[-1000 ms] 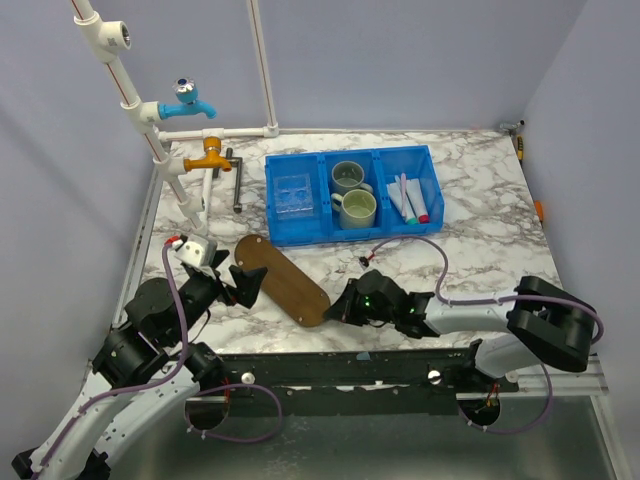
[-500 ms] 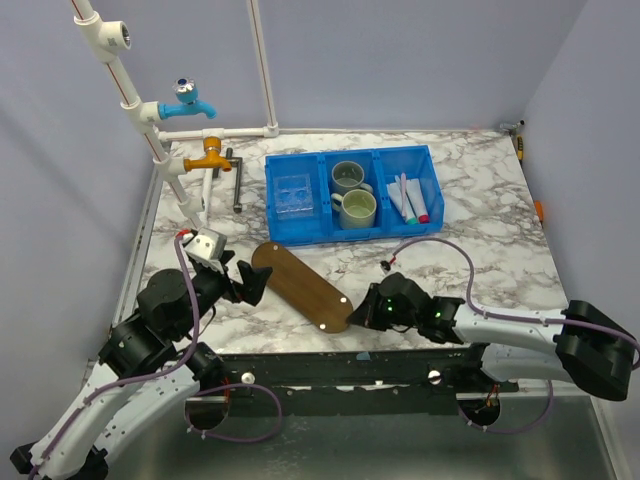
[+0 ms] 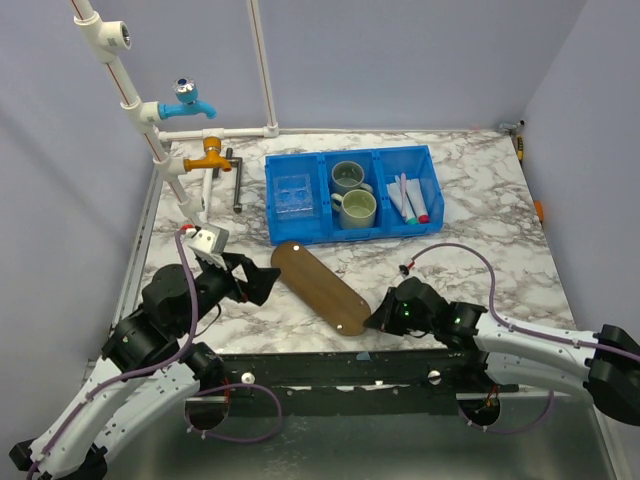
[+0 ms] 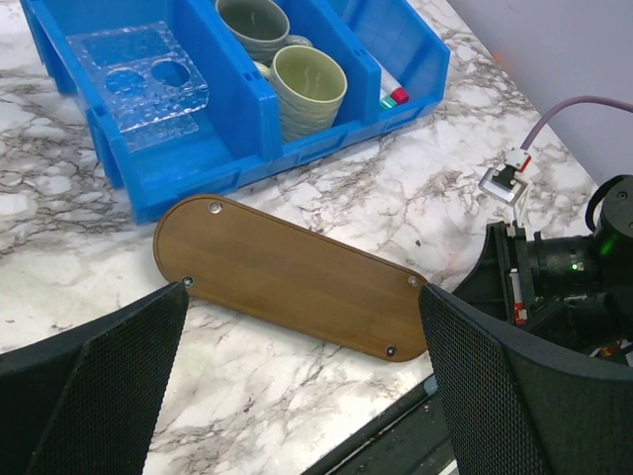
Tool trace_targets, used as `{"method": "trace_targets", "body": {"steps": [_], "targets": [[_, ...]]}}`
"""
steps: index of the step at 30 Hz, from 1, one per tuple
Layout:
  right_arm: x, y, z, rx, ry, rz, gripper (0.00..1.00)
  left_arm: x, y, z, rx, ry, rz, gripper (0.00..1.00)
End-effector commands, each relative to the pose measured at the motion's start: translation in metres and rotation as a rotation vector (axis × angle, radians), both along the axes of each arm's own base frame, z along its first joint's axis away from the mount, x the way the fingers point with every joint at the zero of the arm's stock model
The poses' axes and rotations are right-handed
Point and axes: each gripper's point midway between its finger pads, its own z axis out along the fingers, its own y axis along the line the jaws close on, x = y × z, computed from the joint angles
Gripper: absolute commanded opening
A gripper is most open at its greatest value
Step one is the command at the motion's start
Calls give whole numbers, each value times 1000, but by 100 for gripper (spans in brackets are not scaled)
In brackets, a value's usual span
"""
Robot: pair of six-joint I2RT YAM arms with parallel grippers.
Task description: Prepare toiletry sets of a toothbrush and toothpaste on the tray
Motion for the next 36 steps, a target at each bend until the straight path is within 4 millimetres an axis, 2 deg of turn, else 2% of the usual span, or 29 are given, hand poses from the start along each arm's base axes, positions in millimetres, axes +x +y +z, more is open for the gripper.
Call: {"method": "trace_targets", "body": {"steps": [1,6,12,15,18,23,27,32,36], "targets": [[-9,-34,-31,-146,45,-42,12,0,-13,1,-63,37,-28,99],[-11,-38,-33,-150,50,-48,15,4,-19,-3,-80,55,-31,99],[-10,-40,-30,-157,42,-51,24,8,-25,-10,-76,81,-33,99],[-6,-39,-22,-168,24,-48,29,10,-26,-11,-76,87,-27,99],[2,-38,-4,-184,-22,-43,34,12,-25,-13,-73,95,-13,99],[28,-31,42,-212,-148,-42,39,13,-21,-19,-67,118,18,99],[54,-13,76,-241,-240,-26,39,12,-18,-21,-72,125,27,99],[85,19,101,-264,-322,1,39,7,-14,-17,-71,124,27,99],[110,42,101,-315,-363,14,39,1,-8,-9,-59,113,22,99]]}}
